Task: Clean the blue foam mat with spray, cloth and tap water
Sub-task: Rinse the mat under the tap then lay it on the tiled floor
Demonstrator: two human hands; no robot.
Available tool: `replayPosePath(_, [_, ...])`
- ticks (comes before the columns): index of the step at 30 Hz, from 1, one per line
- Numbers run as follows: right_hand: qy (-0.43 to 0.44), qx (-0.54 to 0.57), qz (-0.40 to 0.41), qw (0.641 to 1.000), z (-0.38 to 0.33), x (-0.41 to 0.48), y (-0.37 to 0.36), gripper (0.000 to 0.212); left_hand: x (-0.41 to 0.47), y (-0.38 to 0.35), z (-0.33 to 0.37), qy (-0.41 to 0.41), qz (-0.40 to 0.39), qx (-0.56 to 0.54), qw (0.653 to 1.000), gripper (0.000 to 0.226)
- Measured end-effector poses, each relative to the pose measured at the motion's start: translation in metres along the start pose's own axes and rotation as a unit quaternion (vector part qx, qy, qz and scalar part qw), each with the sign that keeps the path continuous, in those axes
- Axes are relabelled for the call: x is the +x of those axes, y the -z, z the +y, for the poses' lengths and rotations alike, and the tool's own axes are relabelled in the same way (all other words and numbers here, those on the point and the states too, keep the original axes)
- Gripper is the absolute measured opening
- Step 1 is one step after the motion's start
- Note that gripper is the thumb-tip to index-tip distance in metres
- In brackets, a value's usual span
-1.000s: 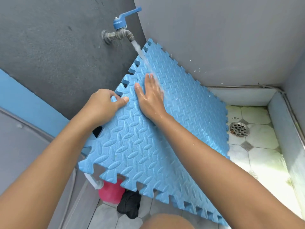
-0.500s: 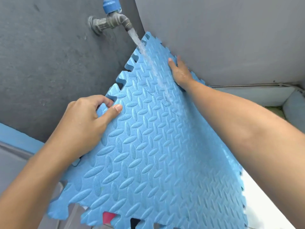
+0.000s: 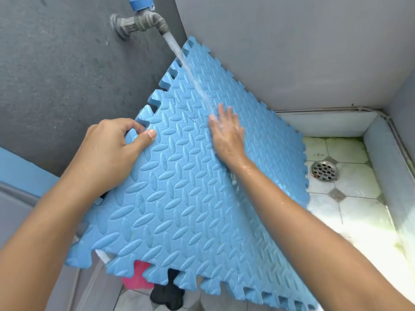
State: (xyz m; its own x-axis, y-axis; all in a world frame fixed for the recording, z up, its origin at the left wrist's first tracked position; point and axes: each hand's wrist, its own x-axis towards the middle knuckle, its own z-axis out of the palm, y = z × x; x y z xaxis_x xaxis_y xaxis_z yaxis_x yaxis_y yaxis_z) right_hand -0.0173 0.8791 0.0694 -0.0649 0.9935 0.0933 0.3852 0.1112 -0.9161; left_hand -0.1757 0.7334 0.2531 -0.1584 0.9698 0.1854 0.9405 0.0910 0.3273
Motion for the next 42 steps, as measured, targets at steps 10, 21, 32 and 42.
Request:
replayPosePath(10, [0.029,-0.045,-0.013,0.998,0.071,-0.178,0.001,0.066,-0.003,-0.003,0.004,0.026,0.007,-0.015,1.0,0.033])
replayPosePath(21, [-0.065,0.033,0.086,0.994,0.066,-0.049,0.103,0.037,-0.005,0.0,0.004,0.041,-0.012,-0.032,0.999,0.032])
replayPosePath(32, [0.054,0.07,-0.111,0.99,-0.229,0.102,0.116,0.055,-0.005,0.008,0.007,0.057,-0.021,-0.077,0.995,0.026])
replayPosePath(42, [0.044,0.093,-0.129,0.986,-0.224,0.127,0.102,0.042,-0.002,0.003,-0.003,0.056,-0.052,-0.093,0.993,0.033])
